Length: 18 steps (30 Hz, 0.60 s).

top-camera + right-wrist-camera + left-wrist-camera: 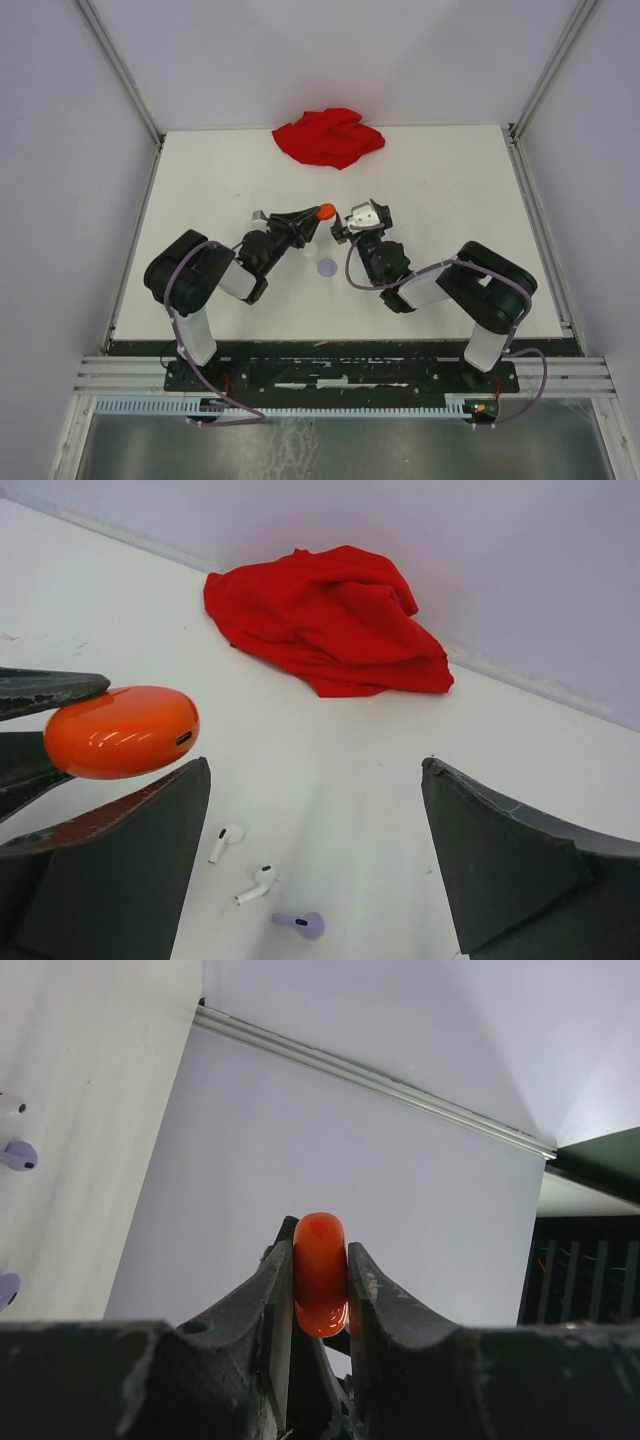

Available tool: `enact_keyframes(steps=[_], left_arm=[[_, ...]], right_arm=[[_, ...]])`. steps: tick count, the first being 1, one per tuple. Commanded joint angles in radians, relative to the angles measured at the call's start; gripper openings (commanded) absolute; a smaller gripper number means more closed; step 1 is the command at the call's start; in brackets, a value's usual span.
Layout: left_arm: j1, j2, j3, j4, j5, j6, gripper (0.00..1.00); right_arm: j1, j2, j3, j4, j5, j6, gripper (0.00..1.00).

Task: Insert the wireless bluetooth earbuds into the charging case
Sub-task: Place the charging case at the center of the board.

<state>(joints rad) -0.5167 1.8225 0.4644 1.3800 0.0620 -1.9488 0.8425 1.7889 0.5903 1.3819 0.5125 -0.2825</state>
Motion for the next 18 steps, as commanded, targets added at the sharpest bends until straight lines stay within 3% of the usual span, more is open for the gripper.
enact_keyframes(steps=[1, 3, 6, 8, 13, 18], left_arm=[[0.061, 0.04, 0.026, 0.086, 0.091, 0.061, 0.03], [0.109, 0.066, 0.056, 0.071, 0.162, 0.12, 0.03], [0.164, 0.116, 0.079, 0.087, 0.219, 0.196, 0.03], [0.191, 0.155, 0.099, 0.101, 0.249, 0.236, 0.03], [0.214, 0.245, 0.175, 0.058, 0.295, 0.35, 0.03], [0.216, 0.285, 0.22, 0.003, 0.297, 0.423, 0.03]], right_arm=[[-0.002, -0.107, -0.032, -0.009, 0.078, 0.051, 0.97], [-0.002, -0.188, -0.015, -0.195, 0.142, 0.131, 0.99], [-0.02, -0.329, 0.125, -0.755, 0.133, 0.291, 0.99], [-0.038, -0.367, 0.206, -0.993, 0.095, 0.359, 0.99], [-0.064, -0.414, 0.246, -1.155, 0.025, 0.417, 0.99], [-0.071, -0.436, 0.253, -1.204, -0.001, 0.427, 0.99]])
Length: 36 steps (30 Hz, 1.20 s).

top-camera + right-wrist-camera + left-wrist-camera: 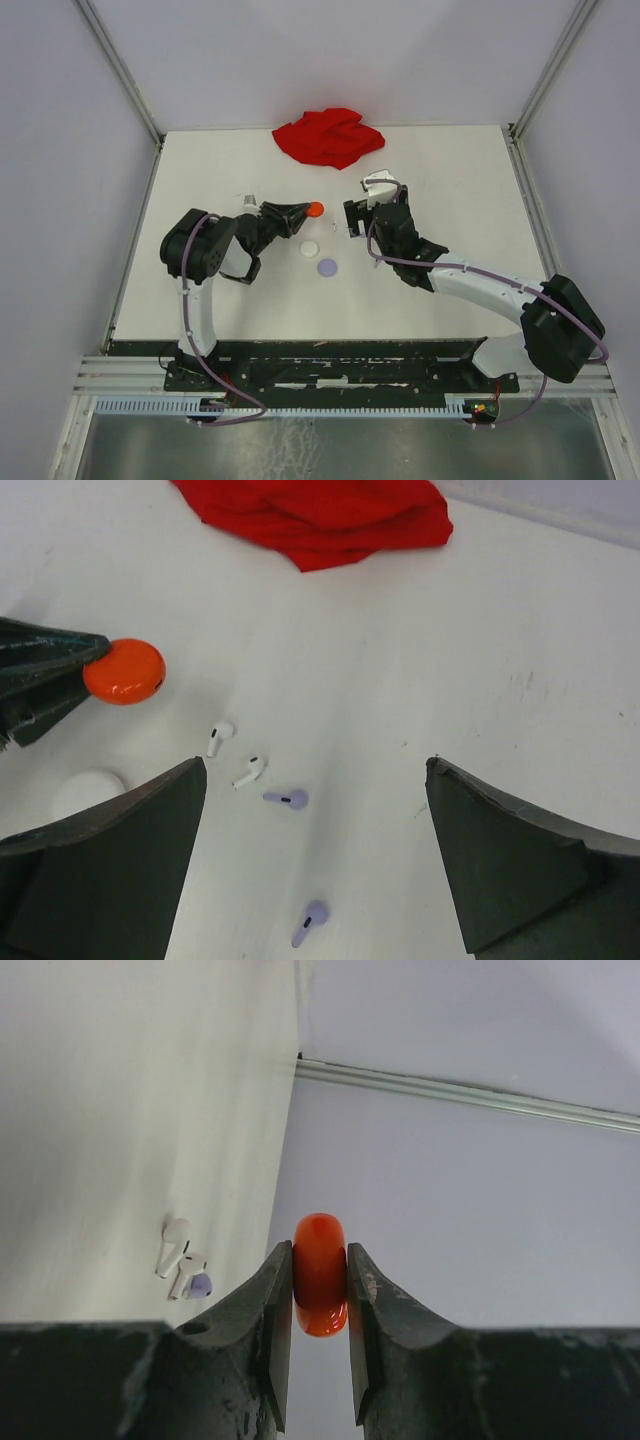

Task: Insert the wireless bluetooth earbuds into the charging case
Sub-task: Place the charging case at the center of the board.

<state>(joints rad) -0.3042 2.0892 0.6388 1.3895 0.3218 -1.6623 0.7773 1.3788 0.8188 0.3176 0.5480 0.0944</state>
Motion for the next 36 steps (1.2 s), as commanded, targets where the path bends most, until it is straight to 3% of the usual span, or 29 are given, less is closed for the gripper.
enact_keyframes(steps=[1, 9, 18, 28, 36], left_arm=[[0.003, 0.015, 0.053, -0.034, 0.033, 0.162, 0.03], [0.005, -0.064, 0.08, -0.315, -0.043, 0.381, 0.04], [0.006, -0.071, 0.097, -0.377, -0.061, 0.44, 0.09], [0.016, -0.102, 0.109, -0.461, -0.078, 0.5, 0.33], [0.024, -0.204, 0.112, -0.632, -0.136, 0.595, 0.55]], right_arm=[[-0.006, -0.029, 0.024, -0.147, -0.04, 0.053, 0.99], [-0.019, -0.035, 0.027, -0.176, -0.064, 0.063, 0.99], [-0.028, -0.024, 0.034, -0.189, -0.087, 0.074, 0.99], [-0.03, 0.004, 0.059, -0.218, -0.122, 0.088, 0.99], [-0.031, 0.045, 0.117, -0.302, -0.171, 0.117, 0.99]])
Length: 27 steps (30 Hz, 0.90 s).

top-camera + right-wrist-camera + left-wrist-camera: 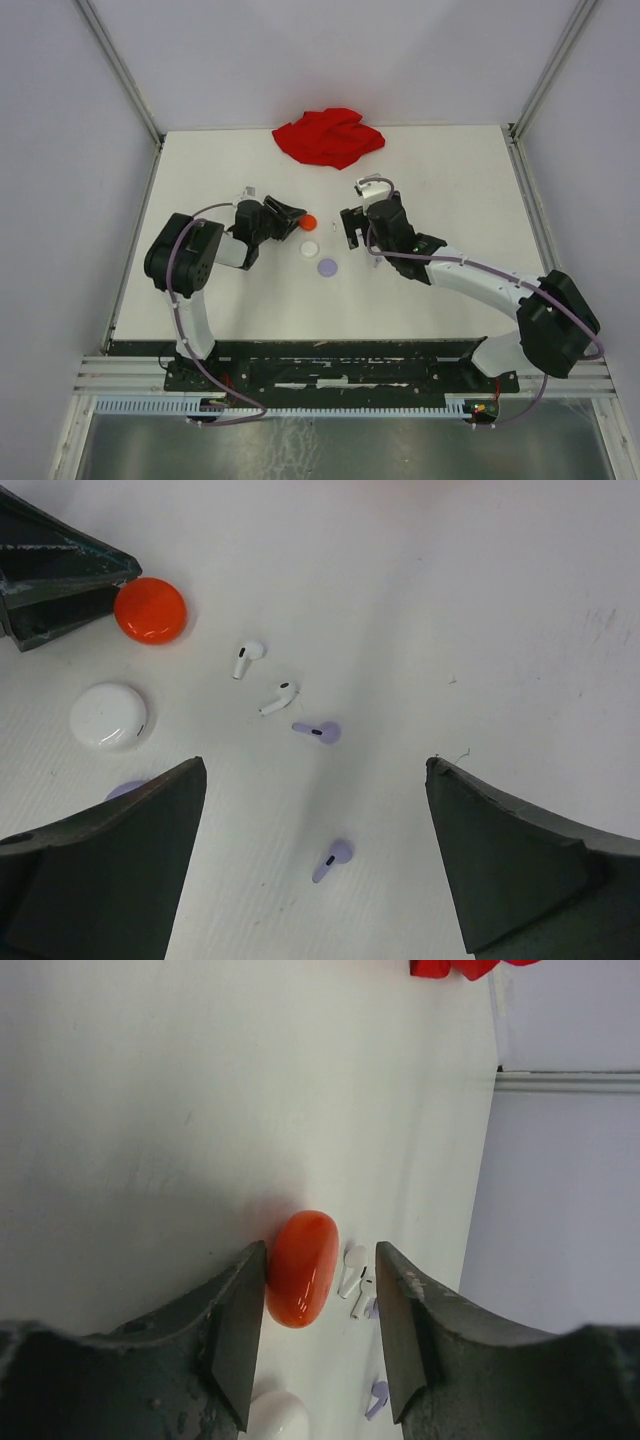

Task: Insert the wireless bluetooth earbuds into the charging case
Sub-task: Place the charging case at the center of the board, then pick up the charging case at the center of the board.

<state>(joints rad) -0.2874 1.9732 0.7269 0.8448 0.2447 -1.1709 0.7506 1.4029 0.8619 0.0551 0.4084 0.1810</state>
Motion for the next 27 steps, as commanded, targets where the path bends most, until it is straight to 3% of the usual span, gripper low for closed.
enact_keyframes(steps=[1, 14, 27], left_arm=[[0.009, -0.106, 0.022, -0.102, -0.065, 0.111, 0.56], [0.059, -0.332, -0.016, -0.342, -0.148, 0.22, 0.61], [0.114, -0.566, -0.126, -0.401, -0.054, 0.231, 0.59]], right_arm=[[-0.005, 0.038, 0.086, -0.054, -0.039, 0.036, 0.99], [0.015, 0.277, 0.31, -0.205, -0.265, 0.006, 0.99], [0.059, 0.52, 0.522, -0.286, -0.407, -0.156, 0.98]])
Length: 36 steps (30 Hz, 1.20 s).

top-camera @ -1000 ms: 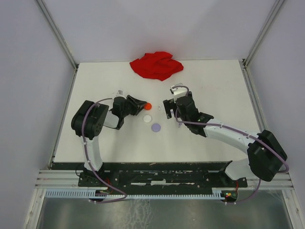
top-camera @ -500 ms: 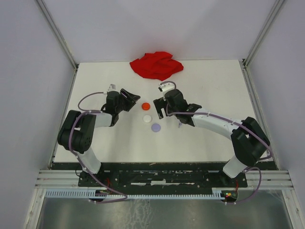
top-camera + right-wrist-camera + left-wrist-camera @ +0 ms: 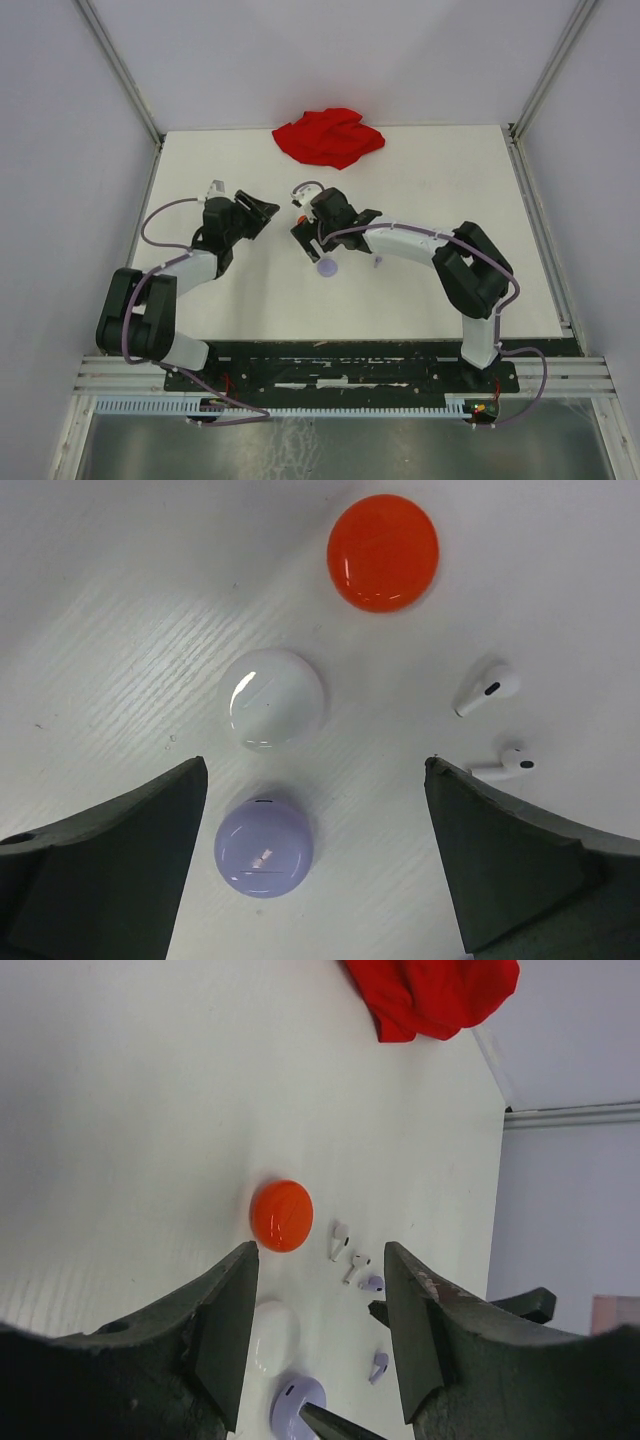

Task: Insert the wireless bluetooth earbuds into the charging case
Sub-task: Pick up the charging case at the center of the board.

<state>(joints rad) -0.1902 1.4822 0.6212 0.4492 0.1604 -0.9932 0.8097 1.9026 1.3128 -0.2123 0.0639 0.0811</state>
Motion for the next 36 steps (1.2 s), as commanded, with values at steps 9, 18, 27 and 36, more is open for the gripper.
enact_keyframes(steps=[9, 18, 27, 36], left_arm=[[0.067, -0.147, -0.058, -0.017, 0.081, 0.051, 0.59], [0.095, -0.181, -0.067, -0.023, 0.094, 0.049, 0.59], [0.11, -0.184, -0.07, -0.026, 0.104, 0.051, 0.58], [0.129, -0.204, -0.075, -0.038, 0.11, 0.057, 0.58]], right_arm=[[0.003, 0.127, 0.176, -0.066, -0.158, -0.073, 0.98], [0.011, 0.174, 0.178, -0.054, -0.179, -0.051, 0.97], [0.041, 0.179, 0.161, -0.04, -0.195, -0.029, 0.95], [0.086, 0.168, 0.154, -0.048, -0.162, -0.018, 0.95]])
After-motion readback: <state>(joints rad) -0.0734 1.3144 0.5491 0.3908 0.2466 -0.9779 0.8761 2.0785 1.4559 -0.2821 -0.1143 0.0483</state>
